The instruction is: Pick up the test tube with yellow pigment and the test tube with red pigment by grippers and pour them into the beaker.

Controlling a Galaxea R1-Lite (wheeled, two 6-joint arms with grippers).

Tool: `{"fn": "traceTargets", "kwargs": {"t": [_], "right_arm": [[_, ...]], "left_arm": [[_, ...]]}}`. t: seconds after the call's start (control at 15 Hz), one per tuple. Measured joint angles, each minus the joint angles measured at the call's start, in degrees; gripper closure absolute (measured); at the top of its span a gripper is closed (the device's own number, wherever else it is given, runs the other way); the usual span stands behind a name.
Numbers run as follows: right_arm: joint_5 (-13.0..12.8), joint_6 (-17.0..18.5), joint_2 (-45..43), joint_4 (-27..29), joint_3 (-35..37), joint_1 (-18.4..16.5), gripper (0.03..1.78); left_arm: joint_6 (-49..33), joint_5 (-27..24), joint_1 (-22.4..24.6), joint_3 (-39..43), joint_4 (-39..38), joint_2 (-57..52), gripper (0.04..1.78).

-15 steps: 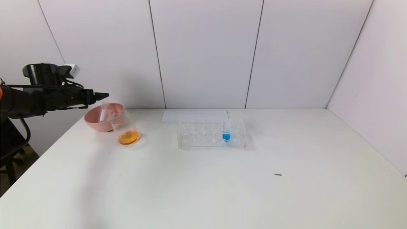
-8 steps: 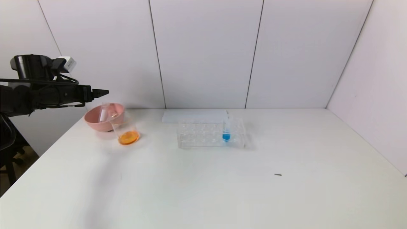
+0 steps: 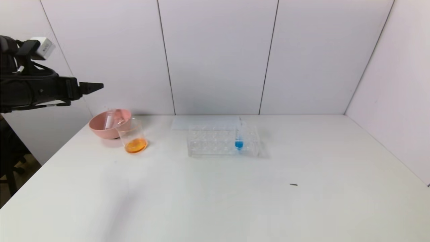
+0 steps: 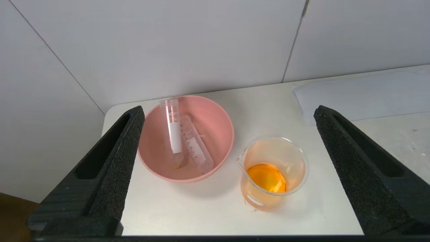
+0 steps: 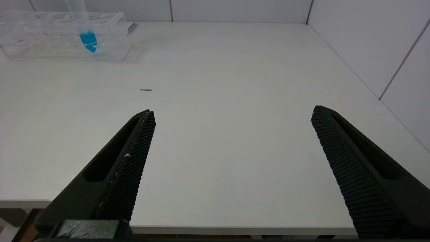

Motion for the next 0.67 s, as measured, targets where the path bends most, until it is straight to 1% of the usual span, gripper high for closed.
{"fn": "traceTargets", "kwargs": {"t": [0.33, 0.67], "right_arm": [[0.0, 0.0, 0.0, 0.0, 0.0, 0.0, 0.11], [0.0, 0.0, 0.0, 0.0, 0.0, 0.0, 0.11]], "left_arm": [[0.2, 0.0, -2.1, 4.6, 6.4, -13.6, 0.06], [0.5, -0.7, -4.5, 6.5, 13.8, -25.8, 0.06]]}}
